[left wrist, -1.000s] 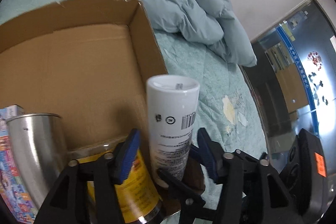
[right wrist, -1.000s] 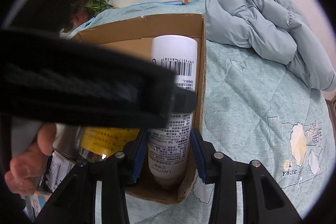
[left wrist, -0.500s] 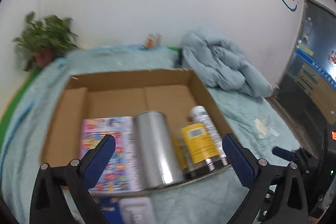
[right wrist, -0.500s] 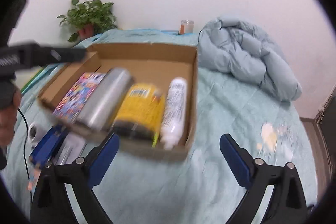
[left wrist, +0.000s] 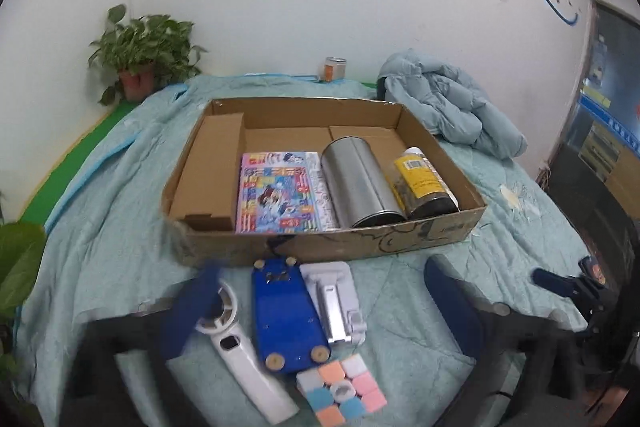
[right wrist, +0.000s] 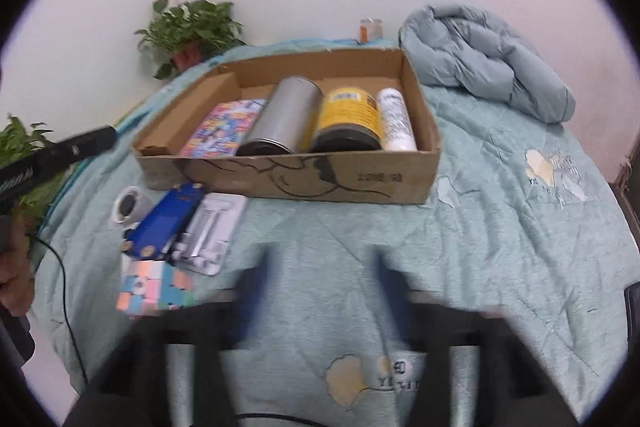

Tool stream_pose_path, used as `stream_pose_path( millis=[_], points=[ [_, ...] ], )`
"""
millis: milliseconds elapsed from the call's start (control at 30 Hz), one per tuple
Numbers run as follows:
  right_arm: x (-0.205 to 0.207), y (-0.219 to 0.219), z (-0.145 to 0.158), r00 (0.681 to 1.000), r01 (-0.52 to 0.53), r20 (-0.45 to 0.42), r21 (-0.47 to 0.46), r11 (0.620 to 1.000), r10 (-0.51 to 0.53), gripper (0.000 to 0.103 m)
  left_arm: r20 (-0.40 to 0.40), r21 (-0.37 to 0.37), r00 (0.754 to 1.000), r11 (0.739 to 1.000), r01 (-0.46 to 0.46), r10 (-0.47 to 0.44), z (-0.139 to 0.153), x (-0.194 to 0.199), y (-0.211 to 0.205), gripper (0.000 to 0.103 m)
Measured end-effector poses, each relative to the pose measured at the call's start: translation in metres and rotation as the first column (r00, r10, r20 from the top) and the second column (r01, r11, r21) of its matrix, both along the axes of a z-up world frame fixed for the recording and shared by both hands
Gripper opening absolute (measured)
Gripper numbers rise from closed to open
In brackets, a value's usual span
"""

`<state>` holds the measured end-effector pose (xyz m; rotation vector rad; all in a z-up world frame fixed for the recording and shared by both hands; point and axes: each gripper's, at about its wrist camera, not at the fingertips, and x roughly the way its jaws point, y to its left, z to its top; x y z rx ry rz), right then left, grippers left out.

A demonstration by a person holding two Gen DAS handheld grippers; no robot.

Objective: Organize rigid objects
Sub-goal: 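Withdraw the left tool and reach toward the pastel Rubik's cube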

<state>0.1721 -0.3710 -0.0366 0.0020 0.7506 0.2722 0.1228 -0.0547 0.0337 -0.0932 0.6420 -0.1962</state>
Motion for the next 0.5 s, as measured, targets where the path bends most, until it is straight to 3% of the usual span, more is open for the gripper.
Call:
stream_pose_path(
  millis=[67,200,367,433,500],
  points=[
    [-0.015,0.004,0.002,0.998,-0.021,0.059,0.035,0.999,0.018,0.102,-0.017,-0.030,1.000,1.000,0.005,-0.006,-0.006,-0.008,0.009,0.102],
    [-0.026,0.018,-0.006,0.992,-0.125,0.011,0.105,0.987,0.124,0.102,-0.038,-0.102,0.999,0.995,0.008,-0.011,-0.019,-0.025,0.027,0.102],
    [-0.041,0.042,-0.017,0.979,-0.206,0.010,0.078,0.975,0.206,0.102,-0.055,-0.131,0.998,0.991,0.019,-0.027,-0.032,-0.037,0.032,0.102],
    [-0.044,0.050,-0.024,0.970,-0.240,-0.009,0.092,0.966,0.242,0.102,-0.086,-0.145,0.995,0.988,0.043,-0.056,-0.042,-0.040,0.031,0.100],
    [-0.051,0.058,-0.031,0.961,-0.272,-0.027,0.098,0.957,0.276,0.102,-0.118,-0.174,0.990,0.983,0.060,-0.081,-0.051,-0.041,0.033,0.091]
  ],
)
